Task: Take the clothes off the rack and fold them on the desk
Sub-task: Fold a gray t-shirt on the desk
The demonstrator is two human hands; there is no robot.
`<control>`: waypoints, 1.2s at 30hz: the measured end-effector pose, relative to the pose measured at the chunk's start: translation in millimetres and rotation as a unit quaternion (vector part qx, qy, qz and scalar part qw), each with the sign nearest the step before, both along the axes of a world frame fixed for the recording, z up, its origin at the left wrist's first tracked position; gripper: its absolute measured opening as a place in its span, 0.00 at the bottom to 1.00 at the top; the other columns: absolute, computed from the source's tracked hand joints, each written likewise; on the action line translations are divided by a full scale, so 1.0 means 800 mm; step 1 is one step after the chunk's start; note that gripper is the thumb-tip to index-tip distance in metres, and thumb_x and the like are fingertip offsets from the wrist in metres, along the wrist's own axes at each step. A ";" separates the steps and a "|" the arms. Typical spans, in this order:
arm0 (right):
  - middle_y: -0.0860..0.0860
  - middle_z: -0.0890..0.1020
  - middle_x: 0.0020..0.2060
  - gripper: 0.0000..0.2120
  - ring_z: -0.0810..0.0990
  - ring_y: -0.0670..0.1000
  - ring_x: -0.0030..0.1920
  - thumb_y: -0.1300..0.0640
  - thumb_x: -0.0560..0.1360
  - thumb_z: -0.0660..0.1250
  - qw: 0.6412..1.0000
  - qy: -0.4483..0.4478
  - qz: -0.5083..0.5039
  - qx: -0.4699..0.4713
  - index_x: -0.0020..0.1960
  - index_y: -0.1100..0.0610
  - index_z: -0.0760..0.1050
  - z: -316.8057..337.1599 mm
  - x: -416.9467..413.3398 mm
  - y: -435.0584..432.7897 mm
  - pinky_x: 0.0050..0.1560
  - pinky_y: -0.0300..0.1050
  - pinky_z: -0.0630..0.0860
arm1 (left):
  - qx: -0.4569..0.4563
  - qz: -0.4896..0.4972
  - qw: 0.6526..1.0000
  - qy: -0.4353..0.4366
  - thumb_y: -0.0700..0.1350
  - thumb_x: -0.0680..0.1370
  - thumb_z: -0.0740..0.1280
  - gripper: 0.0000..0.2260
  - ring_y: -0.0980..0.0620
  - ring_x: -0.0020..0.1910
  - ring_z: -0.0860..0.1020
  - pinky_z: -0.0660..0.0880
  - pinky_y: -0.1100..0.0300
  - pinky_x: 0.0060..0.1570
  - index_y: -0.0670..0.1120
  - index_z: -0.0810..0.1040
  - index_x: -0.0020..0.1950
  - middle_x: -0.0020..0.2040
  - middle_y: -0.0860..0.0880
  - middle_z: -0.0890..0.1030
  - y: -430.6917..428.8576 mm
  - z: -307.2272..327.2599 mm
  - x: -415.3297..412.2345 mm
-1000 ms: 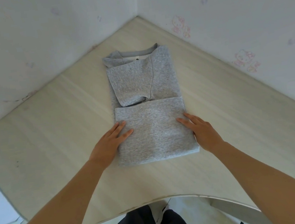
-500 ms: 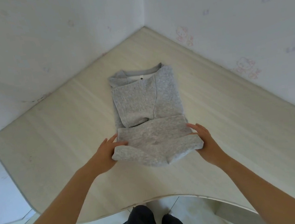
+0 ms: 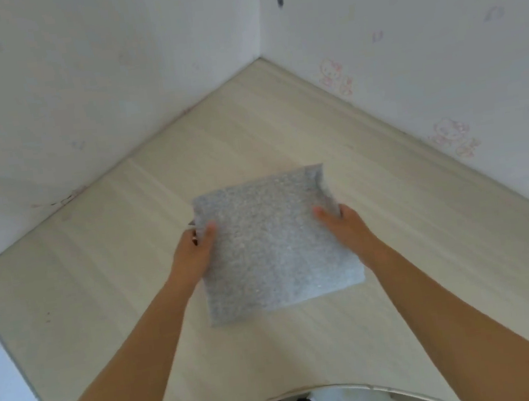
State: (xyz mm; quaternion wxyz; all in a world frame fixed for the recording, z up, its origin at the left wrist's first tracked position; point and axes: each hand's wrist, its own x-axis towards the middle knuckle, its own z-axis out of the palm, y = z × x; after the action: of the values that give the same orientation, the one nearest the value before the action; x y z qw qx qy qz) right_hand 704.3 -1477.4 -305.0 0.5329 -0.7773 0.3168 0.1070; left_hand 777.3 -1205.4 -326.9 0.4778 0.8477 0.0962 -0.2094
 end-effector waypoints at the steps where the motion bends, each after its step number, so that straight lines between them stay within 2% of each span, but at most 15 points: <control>1: 0.53 0.77 0.56 0.25 0.77 0.54 0.53 0.40 0.77 0.64 0.999 0.034 0.017 -0.019 0.65 0.57 0.69 -0.018 0.001 0.005 0.49 0.48 0.73 | 0.007 0.006 1.000 0.014 0.61 0.78 0.62 0.24 0.44 0.54 0.79 0.75 0.56 0.47 0.42 0.75 0.60 0.54 0.45 0.80 -0.005 -0.017 -0.003; 3: 0.49 0.75 0.49 0.20 0.76 0.54 0.50 0.42 0.78 0.62 0.996 0.055 0.029 -0.061 0.60 0.56 0.68 -0.044 -0.002 0.010 0.43 0.44 0.71 | 0.030 0.014 0.999 0.015 0.59 0.79 0.62 0.25 0.41 0.58 0.77 0.73 0.52 0.51 0.41 0.69 0.66 0.60 0.44 0.77 -0.012 -0.036 -0.015; 5: 0.48 0.71 0.39 0.14 0.73 0.51 0.40 0.44 0.80 0.59 0.993 0.034 0.021 -0.110 0.48 0.56 0.67 -0.057 -0.002 0.012 0.34 0.42 0.65 | 0.065 0.014 0.998 -0.025 0.55 0.81 0.59 0.19 0.40 0.55 0.77 0.73 0.50 0.49 0.42 0.67 0.64 0.59 0.42 0.77 -0.016 -0.046 -0.024; 7: 0.50 0.68 0.33 0.16 0.68 0.48 0.32 0.47 0.82 0.57 0.989 -0.002 0.008 -0.150 0.40 0.55 0.62 -0.056 -0.006 0.013 0.32 0.42 0.62 | 0.085 0.019 0.994 -0.070 0.54 0.83 0.55 0.16 0.40 0.49 0.78 0.72 0.50 0.43 0.43 0.67 0.60 0.52 0.42 0.79 -0.019 -0.043 -0.032; 10: 0.48 0.65 0.29 0.17 0.63 0.44 0.27 0.51 0.83 0.55 0.979 -0.108 -0.072 -0.158 0.37 0.55 0.60 -0.049 -0.020 0.024 0.29 0.37 0.60 | 0.076 0.042 0.986 -0.140 0.55 0.83 0.53 0.14 0.47 0.37 0.77 0.67 0.56 0.31 0.45 0.68 0.55 0.40 0.50 0.77 -0.020 -0.028 -0.045; 13: 0.47 0.65 0.28 0.17 0.65 0.44 0.27 0.52 0.83 0.55 0.967 -0.135 -0.150 -0.158 0.36 0.54 0.61 -0.051 -0.043 0.033 0.28 0.37 0.60 | 0.042 0.074 0.986 -0.143 0.54 0.83 0.54 0.13 0.51 0.32 0.75 0.64 0.58 0.28 0.47 0.65 0.46 0.36 0.49 0.76 -0.024 -0.018 -0.059; 16: 0.50 0.71 0.32 0.15 0.71 0.50 0.33 0.51 0.82 0.57 0.980 -0.050 -0.106 -0.163 0.39 0.55 0.66 -0.070 -0.052 0.025 0.31 0.43 0.62 | 0.089 0.069 0.988 -0.107 0.57 0.82 0.54 0.14 0.47 0.36 0.76 0.67 0.56 0.31 0.47 0.65 0.45 0.37 0.49 0.76 -0.018 -0.039 -0.063; 18: 0.49 0.74 0.40 0.11 0.75 0.53 0.42 0.50 0.81 0.60 0.978 -0.018 -0.077 -0.195 0.44 0.54 0.71 -0.081 -0.050 0.014 0.37 0.45 0.66 | 0.137 0.066 0.984 -0.096 0.60 0.81 0.54 0.15 0.45 0.38 0.77 0.71 0.53 0.35 0.49 0.66 0.47 0.39 0.50 0.77 -0.012 -0.055 -0.064; 20: 0.48 0.71 0.47 0.07 0.73 0.52 0.49 0.50 0.80 0.62 0.975 -0.032 -0.059 -0.213 0.47 0.53 0.71 -0.084 -0.046 0.008 0.46 0.42 0.66 | 0.154 0.082 0.980 -0.092 0.60 0.80 0.55 0.14 0.45 0.40 0.77 0.72 0.52 0.38 0.50 0.67 0.50 0.41 0.51 0.78 -0.010 -0.061 -0.066; 23: 0.48 0.69 0.52 0.05 0.70 0.50 0.54 0.50 0.79 0.63 0.978 -0.039 -0.057 -0.197 0.51 0.52 0.70 -0.084 -0.043 0.009 0.52 0.42 0.65 | 0.141 0.129 0.974 -0.118 0.59 0.79 0.60 0.17 0.43 0.53 0.73 0.73 0.48 0.49 0.46 0.68 0.58 0.54 0.45 0.75 -0.016 -0.064 -0.068; 27: 0.47 0.74 0.53 0.20 0.76 0.51 0.50 0.42 0.78 0.61 0.992 0.000 -0.075 -0.105 0.64 0.52 0.66 -0.074 -0.028 0.010 0.45 0.45 0.72 | 0.137 0.183 0.971 -0.066 0.58 0.77 0.64 0.28 0.38 0.60 0.66 0.65 0.43 0.62 0.39 0.65 0.67 0.63 0.38 0.67 -0.026 -0.062 -0.073; 29: 0.47 0.74 0.49 0.19 0.76 0.48 0.44 0.40 0.79 0.60 0.995 0.035 -0.049 -0.074 0.62 0.52 0.65 -0.070 -0.023 0.009 0.38 0.43 0.70 | 0.131 0.192 0.972 -0.042 0.58 0.78 0.63 0.27 0.37 0.62 0.66 0.63 0.43 0.64 0.38 0.67 0.66 0.64 0.37 0.69 -0.026 -0.059 -0.077; 31: 0.45 0.74 0.43 0.16 0.75 0.45 0.40 0.41 0.80 0.58 0.996 0.031 -0.017 -0.081 0.58 0.53 0.66 -0.065 -0.033 0.009 0.34 0.41 0.68 | 0.141 0.185 0.973 -0.013 0.60 0.78 0.61 0.29 0.37 0.63 0.67 0.63 0.43 0.65 0.38 0.68 0.66 0.64 0.36 0.70 -0.026 -0.057 -0.086; 34: 0.47 0.75 0.40 0.15 0.75 0.47 0.38 0.45 0.82 0.56 0.994 -0.010 -0.005 -0.109 0.55 0.57 0.69 -0.062 -0.056 0.011 0.33 0.42 0.67 | 0.159 0.151 0.975 0.032 0.64 0.78 0.58 0.31 0.36 0.61 0.71 0.67 0.44 0.63 0.37 0.70 0.65 0.62 0.36 0.72 -0.023 -0.056 -0.096; 36: 0.50 0.74 0.38 0.14 0.74 0.48 0.35 0.46 0.82 0.54 0.994 -0.008 -0.014 -0.111 0.53 0.57 0.68 -0.061 -0.079 0.012 0.31 0.43 0.66 | 0.128 0.135 0.982 0.041 0.63 0.78 0.58 0.29 0.37 0.56 0.74 0.71 0.47 0.55 0.38 0.71 0.62 0.60 0.38 0.72 -0.021 -0.056 -0.109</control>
State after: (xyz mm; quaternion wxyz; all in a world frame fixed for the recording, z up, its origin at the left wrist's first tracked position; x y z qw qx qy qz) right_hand 641.0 -1467.8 -354.1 0.4471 -0.8280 0.3337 0.0572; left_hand 690.4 -1222.1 -371.7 0.3852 0.8717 0.2550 -0.1638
